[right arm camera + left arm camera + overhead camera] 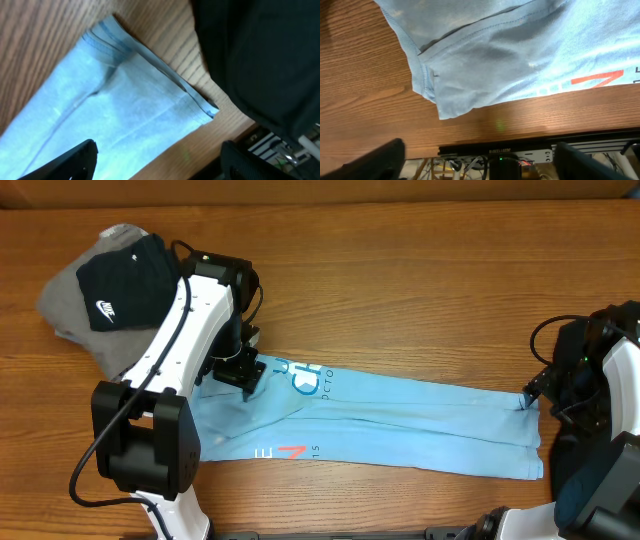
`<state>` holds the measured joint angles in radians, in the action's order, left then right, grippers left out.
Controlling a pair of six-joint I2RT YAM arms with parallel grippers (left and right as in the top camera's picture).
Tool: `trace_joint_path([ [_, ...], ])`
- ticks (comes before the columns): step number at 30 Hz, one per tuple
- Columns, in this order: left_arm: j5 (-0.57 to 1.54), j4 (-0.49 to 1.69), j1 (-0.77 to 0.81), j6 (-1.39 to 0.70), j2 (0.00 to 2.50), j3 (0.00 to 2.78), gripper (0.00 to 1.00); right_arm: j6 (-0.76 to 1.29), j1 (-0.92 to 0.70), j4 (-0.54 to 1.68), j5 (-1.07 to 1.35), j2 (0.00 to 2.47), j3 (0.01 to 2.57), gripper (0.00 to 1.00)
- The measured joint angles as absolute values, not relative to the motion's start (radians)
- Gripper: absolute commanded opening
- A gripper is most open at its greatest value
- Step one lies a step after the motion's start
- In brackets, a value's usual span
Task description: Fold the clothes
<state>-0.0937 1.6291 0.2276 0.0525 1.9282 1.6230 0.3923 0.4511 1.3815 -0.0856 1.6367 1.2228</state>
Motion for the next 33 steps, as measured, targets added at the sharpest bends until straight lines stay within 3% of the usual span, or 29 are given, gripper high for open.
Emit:
trace_joint_path([
  [8,-0.09,1.627,0.228,0.056,1.928,1.624,1.0,0.392,0.468,1.271,-0.058,1.637,1.153,0.9],
  [14,0.002,1.595,0.222,0.083,1.895,1.683,1.0,0.392,0.58,1.206,0.012,1.637,1.033,0.91],
  [20,0.064,1.531,0.187,0.083,1.72,1.753,1.0,0.342,0.707,1.144,0.127,1.637,0.939,0.91],
  [27,0.075,1.483,0.157,0.077,1.5,1.771,1.0,0.336,0.711,1.061,0.221,1.637,0.859,0.93],
  [30,0.07,1.482,0.149,0.077,1.456,1.772,1.0,0.351,0.711,1.015,0.228,1.634,0.812,0.75],
  [33,0.059,1.494,0.148,0.077,1.441,1.772,1.0,0.371,0.713,0.99,0.22,1.614,0.786,0.29],
])
